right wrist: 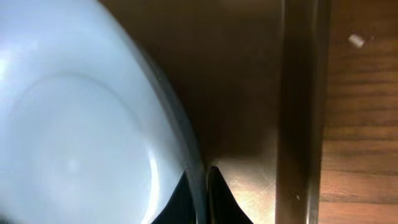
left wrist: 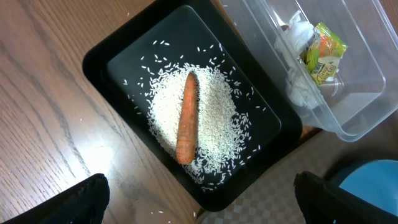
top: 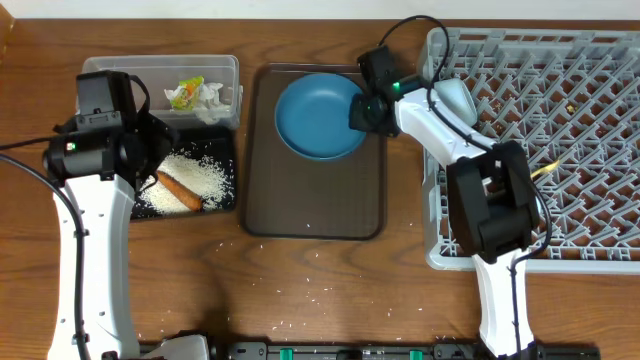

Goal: Sort waste into correct bins and load items into the dishwasher rack
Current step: 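Grasp the rim of the large blue bowl with the right gripper and lift, then carry the blue bowl into the dish rack and set it down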

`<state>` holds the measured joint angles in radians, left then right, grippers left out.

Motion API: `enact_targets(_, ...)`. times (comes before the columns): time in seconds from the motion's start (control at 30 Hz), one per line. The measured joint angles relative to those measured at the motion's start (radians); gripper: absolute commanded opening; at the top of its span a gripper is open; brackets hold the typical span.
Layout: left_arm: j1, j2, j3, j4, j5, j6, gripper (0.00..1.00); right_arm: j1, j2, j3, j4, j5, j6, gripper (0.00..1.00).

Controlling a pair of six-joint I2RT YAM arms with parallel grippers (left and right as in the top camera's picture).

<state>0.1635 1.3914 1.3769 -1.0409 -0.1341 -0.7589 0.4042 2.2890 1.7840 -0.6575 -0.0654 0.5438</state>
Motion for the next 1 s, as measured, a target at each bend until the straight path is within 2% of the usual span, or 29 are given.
enact_targets(0.23,0.000,0.000,0.000,0.000,0.000,0.000,0.97,-0.008,-0.058,0.000,-0.042,0.011,-0.093,0.01)
enact_targets(0.4,0.000,0.000,0.000,0.000,0.000,0.000,0.97,-0.008,-0.243,-0.003,-0.132,0.140,-0.174,0.01)
enact_targets(0.47,0.000,0.000,0.000,0.000,0.000,0.000,0.97,-0.011,-0.350,-0.003,-0.163,0.249,-0.190,0.01)
enact_targets(0.7,0.000,0.000,0.000,0.000,0.000,0.000,0.97,-0.033,-0.688,0.004,-0.199,0.858,-0.214,0.01)
enact_targets(0.9,0.000,0.000,0.000,0.000,0.000,0.000,0.97,-0.179,-0.709,0.006,-0.223,1.300,-0.250,0.01)
enact_targets(1.0,0.000,0.000,0.000,0.000,0.000,0.000,0.97,-0.292,-0.677,0.005,-0.230,1.439,-0.271,0.01)
